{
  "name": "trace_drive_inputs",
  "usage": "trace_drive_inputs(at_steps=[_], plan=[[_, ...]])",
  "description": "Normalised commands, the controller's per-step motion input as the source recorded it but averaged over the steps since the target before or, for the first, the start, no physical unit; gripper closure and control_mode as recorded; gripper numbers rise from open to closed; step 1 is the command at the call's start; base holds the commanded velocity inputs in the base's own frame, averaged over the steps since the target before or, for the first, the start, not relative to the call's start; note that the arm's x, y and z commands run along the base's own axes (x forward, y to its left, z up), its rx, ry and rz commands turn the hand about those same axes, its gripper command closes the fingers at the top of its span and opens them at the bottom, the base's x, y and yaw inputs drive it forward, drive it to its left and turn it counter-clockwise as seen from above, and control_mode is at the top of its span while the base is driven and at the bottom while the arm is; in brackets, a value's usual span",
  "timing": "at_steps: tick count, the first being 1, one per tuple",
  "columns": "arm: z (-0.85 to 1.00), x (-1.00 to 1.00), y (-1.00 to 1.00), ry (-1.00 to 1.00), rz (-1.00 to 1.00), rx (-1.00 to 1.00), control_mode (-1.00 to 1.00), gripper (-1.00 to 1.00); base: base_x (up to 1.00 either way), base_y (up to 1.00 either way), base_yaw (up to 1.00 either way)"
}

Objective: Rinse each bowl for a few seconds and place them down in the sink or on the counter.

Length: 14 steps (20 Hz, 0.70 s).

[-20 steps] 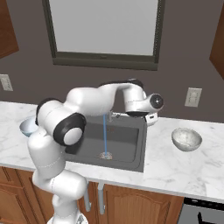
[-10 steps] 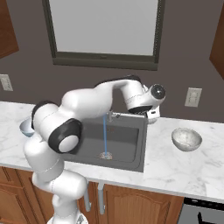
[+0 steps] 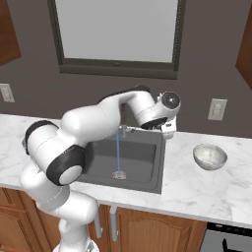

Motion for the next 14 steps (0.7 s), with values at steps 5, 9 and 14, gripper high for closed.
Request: trace_drive_inputs(at_steps=[5,9,14], plan=[[0.10,-0.27,0.07,0.00,-0.09,-0.07,-1.00,-1.00,0.00,0.00,0.00],[0.13,-0.17,0.20,-0.02,-0.09,-0.09,-1.00,-1.00,0.00,0.00,0.00],[0.14,-0.10,0.08,0.02,-0.10,-0.07,-1.00,-1.00,0.00,0.00,0.00]])
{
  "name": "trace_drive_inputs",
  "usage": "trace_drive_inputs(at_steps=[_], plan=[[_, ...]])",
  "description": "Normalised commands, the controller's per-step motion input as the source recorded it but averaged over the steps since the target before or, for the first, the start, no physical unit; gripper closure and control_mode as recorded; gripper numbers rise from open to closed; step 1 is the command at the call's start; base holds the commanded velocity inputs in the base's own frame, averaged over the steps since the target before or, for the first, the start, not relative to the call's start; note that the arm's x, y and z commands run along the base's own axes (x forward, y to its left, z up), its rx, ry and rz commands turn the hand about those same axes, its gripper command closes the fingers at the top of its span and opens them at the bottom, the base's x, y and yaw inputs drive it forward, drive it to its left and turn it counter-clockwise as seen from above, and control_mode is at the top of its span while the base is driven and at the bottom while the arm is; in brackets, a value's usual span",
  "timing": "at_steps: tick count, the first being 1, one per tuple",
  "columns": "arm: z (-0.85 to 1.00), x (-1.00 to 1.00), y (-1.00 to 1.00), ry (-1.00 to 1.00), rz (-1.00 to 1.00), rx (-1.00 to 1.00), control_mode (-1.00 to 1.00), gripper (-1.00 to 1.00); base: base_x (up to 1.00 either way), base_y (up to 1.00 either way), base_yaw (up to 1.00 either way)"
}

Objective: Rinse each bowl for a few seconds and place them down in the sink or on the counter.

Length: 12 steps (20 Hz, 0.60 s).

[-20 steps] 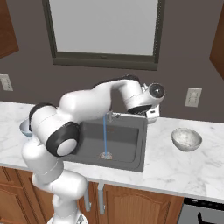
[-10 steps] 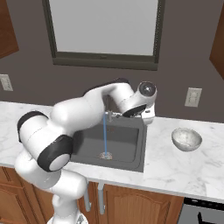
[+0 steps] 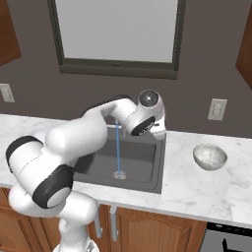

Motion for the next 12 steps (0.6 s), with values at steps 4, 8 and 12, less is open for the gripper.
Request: trace_drive_inputs(at_steps=[4,8,12], plan=[[0.10,-0.06,-0.02,0.05,-0.15,-0.02,-1.00,-1.00,0.00,0.00,0.00],[0.07,-0.03,-0.01,0.03,-0.20,0.00,-1.00,-1.00,0.00,0.00,0.00],[0.05,0.00,0.00,0.00,-0.24,0.00,-1.00,-1.00,0.00,0.00,0.00]])
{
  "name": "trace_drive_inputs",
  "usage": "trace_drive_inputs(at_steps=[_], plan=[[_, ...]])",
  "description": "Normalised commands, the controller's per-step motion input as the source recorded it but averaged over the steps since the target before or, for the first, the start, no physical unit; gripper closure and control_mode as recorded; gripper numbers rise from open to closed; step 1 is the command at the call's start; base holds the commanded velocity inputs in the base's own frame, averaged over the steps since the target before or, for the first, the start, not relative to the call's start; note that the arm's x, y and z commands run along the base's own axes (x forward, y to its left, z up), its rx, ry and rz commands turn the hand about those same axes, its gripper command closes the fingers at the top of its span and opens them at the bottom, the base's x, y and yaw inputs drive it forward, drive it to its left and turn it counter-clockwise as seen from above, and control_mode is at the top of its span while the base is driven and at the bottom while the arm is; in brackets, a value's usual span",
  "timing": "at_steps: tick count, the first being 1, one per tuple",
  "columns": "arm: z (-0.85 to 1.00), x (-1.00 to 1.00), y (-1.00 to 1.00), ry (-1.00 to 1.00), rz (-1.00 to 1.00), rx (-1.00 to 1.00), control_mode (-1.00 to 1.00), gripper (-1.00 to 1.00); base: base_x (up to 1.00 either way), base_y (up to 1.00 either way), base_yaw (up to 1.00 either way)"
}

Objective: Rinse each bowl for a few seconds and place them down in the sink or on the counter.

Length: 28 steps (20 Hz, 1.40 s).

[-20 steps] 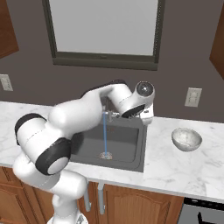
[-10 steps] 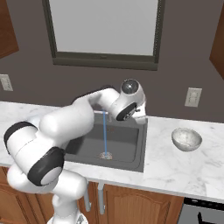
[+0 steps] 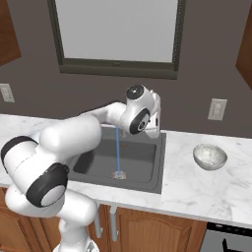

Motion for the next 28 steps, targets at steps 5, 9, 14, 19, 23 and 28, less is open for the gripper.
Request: trace_drive_inputs(at_steps=[5,9,14,19,23,28], plan=[[0.00,-0.06,0.01,-0.02,-0.23,0.00,-1.00,-1.00,0.00,0.00,0.00],[-0.05,-0.03,0.00,-0.05,-0.21,-0.01,-1.00,-1.00,0.00,0.00,0.00],[-0.07,-0.06,0.00,-0.08,-0.17,0.00,-1.00,-1.00,0.00,0.00,0.00],[-0.05,-0.13,-0.03,-0.08,-0.14,0.00,-1.00,-1.00,0.00,0.00,0.00],[-0.05,-0.18,-0.07,-0.09,-0.12,0.01,-1.00,-1.00,0.00,0.00,0.00],[-0.10,-0.19,-0.10,-0.10,-0.09,0.01,-1.00,-1.00,0.00,0.00,0.00]])
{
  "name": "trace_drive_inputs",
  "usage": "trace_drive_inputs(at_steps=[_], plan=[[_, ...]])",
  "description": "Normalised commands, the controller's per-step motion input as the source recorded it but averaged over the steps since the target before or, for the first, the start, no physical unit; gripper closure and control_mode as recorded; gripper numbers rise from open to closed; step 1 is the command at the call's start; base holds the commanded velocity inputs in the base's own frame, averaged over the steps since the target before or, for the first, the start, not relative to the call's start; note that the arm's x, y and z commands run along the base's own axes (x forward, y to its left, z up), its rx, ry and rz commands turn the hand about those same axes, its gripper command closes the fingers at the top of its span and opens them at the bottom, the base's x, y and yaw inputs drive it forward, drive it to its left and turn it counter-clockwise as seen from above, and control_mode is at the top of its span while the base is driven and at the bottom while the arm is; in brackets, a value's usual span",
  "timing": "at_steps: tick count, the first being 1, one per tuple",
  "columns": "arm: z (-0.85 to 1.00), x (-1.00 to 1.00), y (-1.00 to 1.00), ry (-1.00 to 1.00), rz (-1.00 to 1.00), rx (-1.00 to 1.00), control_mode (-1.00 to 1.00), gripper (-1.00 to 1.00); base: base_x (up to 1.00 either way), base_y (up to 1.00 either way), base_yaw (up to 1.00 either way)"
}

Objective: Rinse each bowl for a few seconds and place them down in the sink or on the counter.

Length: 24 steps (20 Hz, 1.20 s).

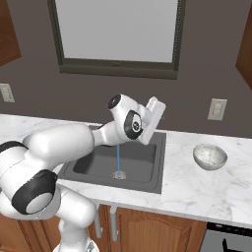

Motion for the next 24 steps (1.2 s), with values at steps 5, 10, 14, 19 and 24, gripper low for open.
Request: trace_drive_inputs(at_steps=[5,10,14,19,24], plan=[[-0.07,-0.11,-0.13,-0.12,-0.06,0.00,-1.00,-1.00,0.00,0.00,0.00],[-0.08,-0.01,-0.08,-0.06,-0.06,0.01,-1.00,-1.00,0.00,0.00,0.00],[-0.11,0.00,-0.01,-0.03,-0.02,0.02,-1.00,-1.00,0.00,0.00,0.00],[-0.14,0.00,0.00,-0.01,-0.01,0.05,-1.00,-1.00,0.00,0.00,0.00],[-0.16,-0.01,-0.02,0.00,-0.05,0.05,-1.00,-1.00,0.00,0.00,0.00]])
